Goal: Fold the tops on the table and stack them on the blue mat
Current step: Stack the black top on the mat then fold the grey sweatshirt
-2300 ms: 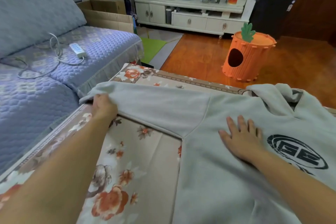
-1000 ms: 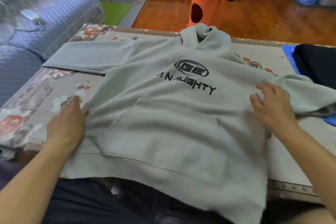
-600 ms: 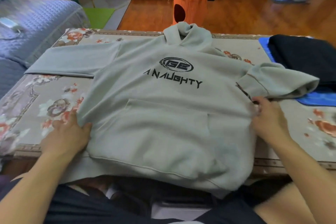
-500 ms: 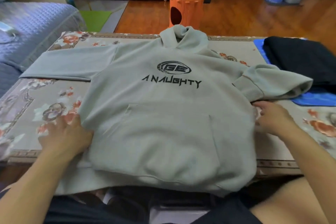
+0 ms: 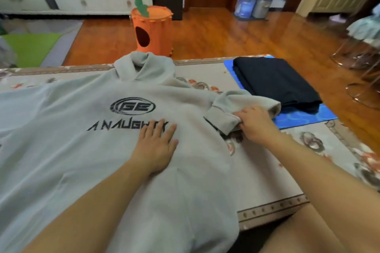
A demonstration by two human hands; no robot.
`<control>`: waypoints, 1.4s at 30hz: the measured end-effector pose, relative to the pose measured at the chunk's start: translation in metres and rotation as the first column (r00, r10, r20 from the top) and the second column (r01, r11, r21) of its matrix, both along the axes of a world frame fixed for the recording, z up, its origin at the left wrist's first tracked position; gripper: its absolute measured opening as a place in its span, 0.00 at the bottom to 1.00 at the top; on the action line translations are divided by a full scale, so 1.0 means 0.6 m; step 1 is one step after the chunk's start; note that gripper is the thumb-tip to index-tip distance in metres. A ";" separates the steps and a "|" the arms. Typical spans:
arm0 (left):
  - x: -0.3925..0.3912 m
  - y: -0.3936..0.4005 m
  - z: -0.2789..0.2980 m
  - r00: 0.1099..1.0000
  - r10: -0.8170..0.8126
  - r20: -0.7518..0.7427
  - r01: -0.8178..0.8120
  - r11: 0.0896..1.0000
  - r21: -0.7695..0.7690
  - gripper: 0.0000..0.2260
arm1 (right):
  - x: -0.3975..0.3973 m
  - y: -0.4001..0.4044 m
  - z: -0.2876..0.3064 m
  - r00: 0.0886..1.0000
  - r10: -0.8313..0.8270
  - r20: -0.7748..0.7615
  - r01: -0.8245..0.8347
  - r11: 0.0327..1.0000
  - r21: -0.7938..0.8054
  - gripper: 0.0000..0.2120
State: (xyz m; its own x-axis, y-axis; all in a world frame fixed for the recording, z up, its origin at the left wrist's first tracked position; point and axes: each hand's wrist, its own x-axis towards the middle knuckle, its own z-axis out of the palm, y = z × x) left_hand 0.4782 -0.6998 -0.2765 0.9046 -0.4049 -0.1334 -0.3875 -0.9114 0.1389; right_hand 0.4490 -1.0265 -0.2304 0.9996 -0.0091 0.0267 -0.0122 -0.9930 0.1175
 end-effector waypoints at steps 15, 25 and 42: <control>-0.008 0.001 -0.030 0.995 0.050 0.090 -0.053 0.998 0.030 0.31 | 0.091 -0.206 0.105 0.506 -0.771 0.387 0.501 0.628 0.596 0.32; -0.010 0.003 -0.034 0.994 0.050 0.100 -0.052 0.999 0.011 0.30 | 0.058 -0.175 0.079 0.958 0.059 -0.279 -0.178 0.888 -0.424 0.20; 0.012 -0.020 0.007 0.997 0.038 0.066 -0.046 0.992 0.120 0.25 | -0.192 -0.249 0.099 0.424 -0.778 -0.464 0.669 0.614 -0.419 0.20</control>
